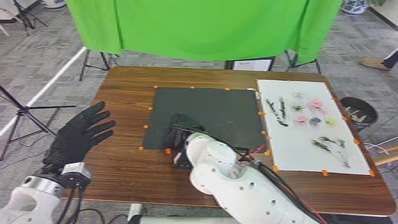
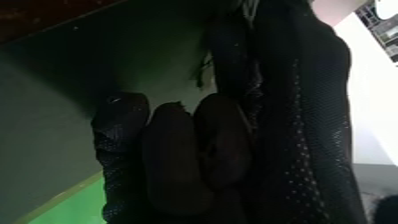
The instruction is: Arrange flowers
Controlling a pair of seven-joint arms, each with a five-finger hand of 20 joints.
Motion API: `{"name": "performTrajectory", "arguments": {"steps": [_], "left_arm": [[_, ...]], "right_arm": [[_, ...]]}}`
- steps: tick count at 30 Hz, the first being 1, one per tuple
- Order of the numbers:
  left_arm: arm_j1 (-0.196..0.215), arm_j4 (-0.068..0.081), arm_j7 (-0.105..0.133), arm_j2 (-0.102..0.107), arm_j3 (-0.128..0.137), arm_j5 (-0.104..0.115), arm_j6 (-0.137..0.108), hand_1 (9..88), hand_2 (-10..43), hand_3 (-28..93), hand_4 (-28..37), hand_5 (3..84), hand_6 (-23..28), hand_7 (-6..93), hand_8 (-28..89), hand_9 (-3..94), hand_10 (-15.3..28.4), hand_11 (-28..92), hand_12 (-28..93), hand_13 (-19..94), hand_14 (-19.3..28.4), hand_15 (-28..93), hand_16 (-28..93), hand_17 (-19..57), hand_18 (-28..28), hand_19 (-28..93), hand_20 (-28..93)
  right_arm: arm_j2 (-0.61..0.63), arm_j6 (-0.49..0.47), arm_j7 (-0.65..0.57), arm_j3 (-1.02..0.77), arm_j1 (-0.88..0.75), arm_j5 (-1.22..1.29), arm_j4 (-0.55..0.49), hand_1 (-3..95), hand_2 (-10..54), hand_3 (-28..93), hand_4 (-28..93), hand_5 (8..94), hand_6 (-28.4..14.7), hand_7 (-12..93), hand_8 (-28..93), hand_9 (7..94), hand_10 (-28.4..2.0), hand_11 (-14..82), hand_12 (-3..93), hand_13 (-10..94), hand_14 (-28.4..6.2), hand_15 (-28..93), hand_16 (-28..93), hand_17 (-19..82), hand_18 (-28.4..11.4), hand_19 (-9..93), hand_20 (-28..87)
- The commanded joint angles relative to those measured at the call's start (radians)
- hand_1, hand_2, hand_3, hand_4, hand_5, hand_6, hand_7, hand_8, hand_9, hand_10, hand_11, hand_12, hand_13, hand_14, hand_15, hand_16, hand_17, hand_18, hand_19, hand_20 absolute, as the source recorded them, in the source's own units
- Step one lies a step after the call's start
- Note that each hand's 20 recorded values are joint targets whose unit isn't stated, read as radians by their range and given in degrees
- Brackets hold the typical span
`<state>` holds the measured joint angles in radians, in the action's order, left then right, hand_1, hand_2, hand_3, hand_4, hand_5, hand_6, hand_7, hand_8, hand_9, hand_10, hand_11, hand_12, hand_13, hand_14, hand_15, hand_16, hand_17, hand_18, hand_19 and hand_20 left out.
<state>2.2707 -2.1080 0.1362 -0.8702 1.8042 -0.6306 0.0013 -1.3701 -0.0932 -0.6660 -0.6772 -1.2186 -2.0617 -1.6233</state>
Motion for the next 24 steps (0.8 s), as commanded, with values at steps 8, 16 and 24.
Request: {"name": "performTrajectory", "arguments": {"steps": [8,16,24], "left_arm": [[0.031,-0.005,0.003,-0.017,0.014,0.001,0.005,24.8,-5.5,69,-28.3,26.9,4.1,19.0,-11,22.8,11.3,19,18,17,16.1,32,0,-10.0,20.3,38,11],[0.037,-0.007,-0.009,-0.021,0.021,0.001,0.008,24.7,-4.8,69,-28.3,27.0,4.1,18.9,-11,22.9,11.3,19,18,17,16.1,32,0,-10.0,20.3,39,11],[0.083,-0.026,0.008,-0.053,0.045,-0.003,-0.005,24.5,-4.9,69,-28.3,26.9,4.1,19.2,-11,22.8,11.3,19,18,17,16.1,32,0,-10.0,20.3,39,11]], "right_arm": [[0.020,-0.022,0.056,-0.008,-0.015,-0.147,-0.025,73.8,-9.5,-28,65,69.8,1.1,45,19,79.2,-6.7,74.1,70.0,74,-8.9,91,50,35,-20.7,86,45],[0.023,-0.041,0.056,-0.043,-0.038,-0.116,-0.063,62.1,-9.5,-28,69,69.9,0.1,44,6,78.7,-6.9,74.1,70.1,74,-9.1,91,50,35,-20.9,86,46],[0.130,-0.031,0.090,-0.126,-0.044,-0.140,-0.180,19.9,-9.5,82,-28,67.6,-2.0,41,-12,74.8,-8.8,72.9,70.0,70,-10.4,90,50,31,-21.1,83,46]]}}
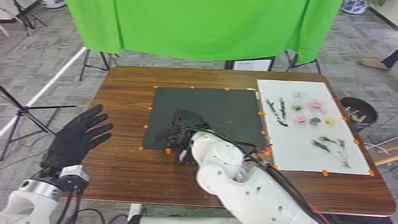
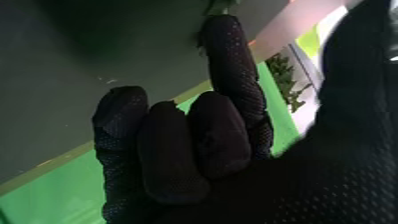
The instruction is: Arrange flowers
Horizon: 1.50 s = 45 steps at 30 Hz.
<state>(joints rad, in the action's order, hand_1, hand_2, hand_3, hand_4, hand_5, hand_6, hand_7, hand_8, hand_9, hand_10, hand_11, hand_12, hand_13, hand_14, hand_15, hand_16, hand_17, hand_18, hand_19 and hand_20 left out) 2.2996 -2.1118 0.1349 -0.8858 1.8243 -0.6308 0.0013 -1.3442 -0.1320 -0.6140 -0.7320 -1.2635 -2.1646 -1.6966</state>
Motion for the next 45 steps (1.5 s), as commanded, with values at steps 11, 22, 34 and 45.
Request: {"name": "performTrajectory", "arguments": {"steps": [11,22,34,45], "left_arm": [[0.090,-0.034,0.016,-0.064,0.053,-0.005,-0.013,24.7,-5.0,69,-28.3,26.9,4.1,19.0,-11,22.8,11.3,19,18,17,16.0,32,0,-10.0,20.3,39,11],[0.105,-0.042,0.013,-0.076,0.063,-0.008,-0.017,24.7,-5.0,69,-28.3,26.9,4.1,19.0,-11,22.8,11.3,19,18,17,16.1,32,0,-10.0,20.3,39,11],[0.114,-0.045,0.017,-0.083,0.071,-0.010,-0.021,24.8,-5.0,69,-28.3,26.9,4.1,19.0,-11,22.8,11.2,19,18,17,16.1,32,0,-10.0,20.3,39,11],[0.119,-0.047,0.021,-0.083,0.079,-0.006,-0.027,24.7,-4.9,69,-28.3,26.9,4.1,19.1,-11,22.8,11.2,19,18,17,16.1,32,0,-10.0,20.3,39,11]], "right_arm": [[0.430,0.058,-0.020,-0.339,-0.167,-0.053,-0.312,18.7,-9.5,80,-28,62.7,-4.1,31,-11,68.6,-10.9,71.4,68.8,65,-11.9,89,49,28,-21.4,81,47],[0.646,0.016,-0.122,-0.624,-0.410,-0.145,-0.368,18.5,-9.5,80,-28,63.7,-4.0,31,-10,68.6,-11.3,71.3,66.7,65,-12.1,88,48,28,-21.7,80,48],[0.753,-0.055,-0.171,-0.835,-0.645,-0.144,-0.319,20.0,-9.5,82,-28,63.3,-3.6,32,-10,68.4,-11.1,71.0,67.4,65,-12.1,88,48,28,-21.6,80,47],[0.751,-0.129,-0.194,-0.982,-0.779,-0.019,-0.328,16.1,-9.5,79,-28,63.0,-3.8,31,-10,67.6,-11.3,71.1,67.4,64,-12.5,88,49,27,-21.8,80,48]]}}
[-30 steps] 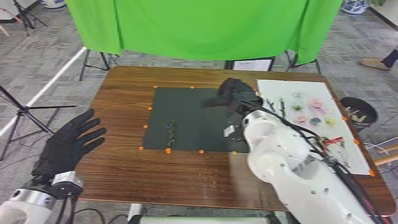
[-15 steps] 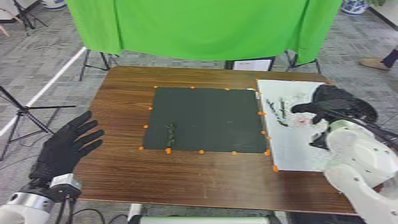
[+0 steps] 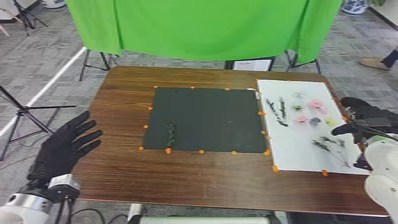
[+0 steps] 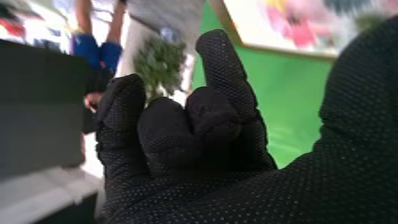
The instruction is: Arrange flowers
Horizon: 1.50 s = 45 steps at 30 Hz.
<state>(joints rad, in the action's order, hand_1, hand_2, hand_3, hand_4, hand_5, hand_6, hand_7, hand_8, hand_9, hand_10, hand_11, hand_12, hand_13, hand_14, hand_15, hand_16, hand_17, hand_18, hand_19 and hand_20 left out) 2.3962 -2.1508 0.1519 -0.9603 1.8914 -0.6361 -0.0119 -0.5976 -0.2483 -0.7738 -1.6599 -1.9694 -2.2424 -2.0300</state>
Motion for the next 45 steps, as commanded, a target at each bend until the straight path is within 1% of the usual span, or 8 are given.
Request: {"name": "performTrajectory", "arguments": {"steps": [1,4,22,26,29,32,36,45], "left_arm": [[0.026,-0.008,0.001,-0.007,0.016,-0.002,-0.014,24.7,-4.8,69,-28.3,26.9,4.1,19.0,-11,22.8,11.2,19,18,17,16.1,32,0,-10.0,20.3,39,11],[0.034,-0.011,0.001,-0.004,0.030,-0.003,-0.012,24.7,-4.7,69,-28.3,26.9,4.1,18.9,-11,22.8,11.2,19,18,17,16.1,32,0,-10.0,20.3,39,11],[0.017,0.000,0.011,-0.004,0.010,-0.001,-0.009,24.4,-4.7,69,-28.3,26.9,4.1,18.9,-11,22.9,11.4,19,18,17,16.2,32,0,-10.0,20.3,39,11],[0.016,0.002,0.009,-0.003,0.010,0.000,-0.009,24.4,-4.7,69,-28.3,27.0,4.1,18.8,-11,22.9,11.4,19,18,17,16.1,32,0,-10.0,20.3,39,11],[0.018,0.001,0.008,-0.001,0.010,0.003,-0.009,24.4,-4.6,69,-28.3,27.0,4.1,18.9,-11,22.9,11.4,19,18,17,16.2,32,0,-10.0,20.3,39,11],[0.016,0.003,0.007,0.002,0.010,0.004,-0.006,24.2,-4.1,69,-28.3,27.0,4.1,18.9,-11,22.9,11.4,19,18,17,16.2,32,0,-10.0,20.3,39,11],[0.012,0.006,0.006,0.005,0.009,0.005,-0.003,23.9,-3.7,69,-28.3,27.0,4.1,18.8,-11,22.9,11.4,19,18,17,16.2,32,0,-10.0,20.3,39,11],[0.014,0.007,0.006,0.009,0.009,0.007,-0.001,23.7,-3.4,69,-28.3,27.1,4.2,18.9,-11,23.0,11.4,19,18,17,16.2,32,0,-10.0,20.3,39,11]], "right_arm": [[0.012,-0.023,-0.030,-0.061,-0.079,0.077,0.006,16.1,-9.5,79,-28,63.0,-3.8,31,-10,67.6,-11.3,71.1,67.3,64,-12.5,88,49,27,-21.8,80,48],[0.023,-0.051,-0.024,-0.069,-0.083,0.115,0.007,16.5,-9.5,78,-28,62.9,-3.7,31,-10,67.6,-11.4,71.1,67.1,64,-12.5,88,49,27,-21.8,79,48],[0.018,-0.103,-0.021,0.038,-0.009,0.175,0.073,16.0,-9.5,83,-28,65.2,-2.9,32,-11,69.2,-11.3,71.1,65.9,65,-12.5,88,47,28,-21.9,79,47],[0.016,-0.068,-0.024,0.048,-0.009,0.199,0.077,24.6,-9.5,86,-28,68.3,-1.3,37,-11,71.9,-10.4,71.4,65.0,67,-11.6,88,47,28,-21.6,79,46],[0.009,-0.048,-0.025,0.038,-0.010,0.274,0.080,36.9,-9.5,81,-28,72.8,-0.4,41,11,77.1,-8.9,71.2,65.1,71,-10.7,87,47,30,-21.0,79,45],[0.003,-0.061,0.020,0.008,-0.033,0.299,0.074,40.5,-8.1,81,-28,73.4,0.7,52,22,78.9,-8.3,71.9,64.6,72,-10.4,88,47,31,-20.3,80,44],[0.002,0.010,0.060,0.001,-0.061,0.262,0.068,39.3,-6.4,83,-28,71.8,1.4,58,27,79.1,-8.1,74.2,63.9,73,-10.7,89,47,31,-20.1,80,43],[0.003,0.148,0.104,-0.025,-0.092,0.248,0.051,37.6,-6.4,88,-24,74.6,0.8,59,28,84.7,-7.8,75.3,62.9,75,-10.2,90,45,34,-20.1,82,43]]}}
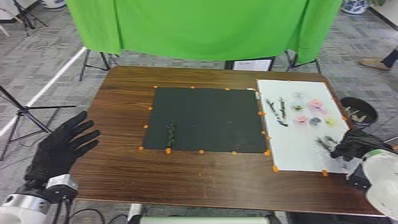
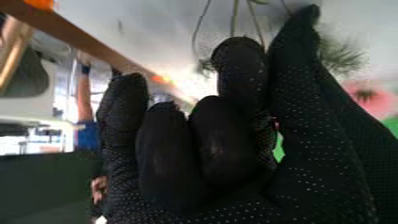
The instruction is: Arrange flowers
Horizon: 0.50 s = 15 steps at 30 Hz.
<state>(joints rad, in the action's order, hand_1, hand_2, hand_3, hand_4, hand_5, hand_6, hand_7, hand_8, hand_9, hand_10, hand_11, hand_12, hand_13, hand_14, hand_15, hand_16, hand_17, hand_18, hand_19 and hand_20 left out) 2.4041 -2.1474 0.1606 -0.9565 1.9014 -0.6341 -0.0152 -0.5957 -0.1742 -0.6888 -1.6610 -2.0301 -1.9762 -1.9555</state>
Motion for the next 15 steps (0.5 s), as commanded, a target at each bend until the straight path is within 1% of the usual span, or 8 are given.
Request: {"name": "performTrajectory", "arguments": {"steps": [1,2,3,6,8,12,13,15], "left_arm": [[0.008,0.003,-0.002,0.004,-0.001,0.006,0.002,23.6,-3.4,69,-28.3,27.1,4.2,18.9,-11,23.0,11.4,19,18,17,16.3,32,0,-10.0,20.3,39,11],[0.006,0.004,-0.001,0.005,-0.002,0.006,0.002,23.6,-3.3,69,-28.3,27.1,4.2,18.9,-11,23.0,11.4,19,18,17,16.3,32,0,-10.0,20.3,39,11],[0.011,0.002,0.000,0.002,-0.001,0.005,0.000,23.6,-3.3,69,-28.3,27.1,4.2,18.9,-11,23.0,11.4,19,18,17,16.3,32,0,-10.0,20.3,39,11],[0.005,0.005,-0.001,0.003,-0.003,0.005,0.003,23.6,-3.3,69,-28.3,27.0,4.1,18.9,-11,23.0,11.4,19,18,17,16.2,32,0,-10.0,20.3,39,11],[0.010,0.002,0.001,0.000,0.000,0.005,0.000,23.5,-3.3,69,-28.3,27.0,4.2,18.8,-11,22.9,11.4,19,18,17,16.2,32,0,-10.0,20.3,39,11],[0.015,-0.003,-0.001,-0.004,0.003,0.004,-0.002,23.5,-3.3,69,-28.3,27.1,4.2,18.8,-11,23.0,11.4,19,18,17,16.2,32,0,-10.0,20.3,39,11],[0.016,-0.003,0.000,-0.004,0.002,0.003,-0.003,23.4,-3.2,69,-28.3,27.0,4.2,18.8,-11,23.0,11.4,19,18,18,16.3,32,0,-10.0,20.3,39,11],[0.015,-0.003,0.000,-0.006,0.001,0.002,-0.002,23.5,-3.2,69,-28.3,27.0,4.2,18.7,-11,23.0,11.4,19,18,17,16.3,32,0,-10.0,20.3,39,11]], "right_arm": [[0.000,0.080,0.015,-0.024,-0.029,-0.020,-0.027,37.3,-6.5,88,-24,74.9,0.7,59,28,85.1,-7.7,75.4,62.9,76,-10.3,90,45,34,-20.1,82,43],[0.000,0.086,0.017,-0.026,-0.029,-0.019,-0.030,37.1,-6.5,88,-23,75.4,0.6,59,28,85.5,-7.7,75.4,62.9,76,-10.2,90,45,34,-20.1,82,43],[0.001,0.090,0.019,-0.027,-0.026,-0.015,-0.032,36.9,-6.5,88,-23,75.7,0.6,59,28,85.7,-7.6,75.5,63.0,76,-10.2,90,45,34,-20.1,82,43],[-0.001,0.103,0.018,-0.031,-0.019,0.001,-0.041,36.4,-6.4,89,-21,76.5,0.4,59,28,86.1,-7.7,75.6,63.0,77,-10.3,90,45,34,-20.0,83,43],[-0.002,0.109,0.020,-0.029,-0.006,0.017,-0.051,35.9,-6.5,89,-19,77.0,-0.5,58,29,86.4,-7.7,75.8,63.0,77,-10.2,90,45,35,-20.2,83,43],[0.000,0.123,0.011,0.004,0.052,0.019,-0.081,35.5,-6.4,89,-18,77.7,-0.7,57,29,86.7,-7.7,76.0,63.0,78,-10.3,91,45,35,-20.3,83,42],[0.000,0.124,-0.011,0.020,0.076,0.022,-0.091,35.4,-6.5,89,-18,77.7,-0.8,57,29,86.8,-7.8,76.0,63.0,78,-10.3,91,45,35,-20.3,84,42],[0.002,0.161,-0.054,0.062,0.127,0.038,-0.107,35.2,-6.6,89,-17,77.9,-0.9,57,29,87.0,-7.9,76.0,63.1,78,-10.3,91,45,35,-20.3,84,42]]}}
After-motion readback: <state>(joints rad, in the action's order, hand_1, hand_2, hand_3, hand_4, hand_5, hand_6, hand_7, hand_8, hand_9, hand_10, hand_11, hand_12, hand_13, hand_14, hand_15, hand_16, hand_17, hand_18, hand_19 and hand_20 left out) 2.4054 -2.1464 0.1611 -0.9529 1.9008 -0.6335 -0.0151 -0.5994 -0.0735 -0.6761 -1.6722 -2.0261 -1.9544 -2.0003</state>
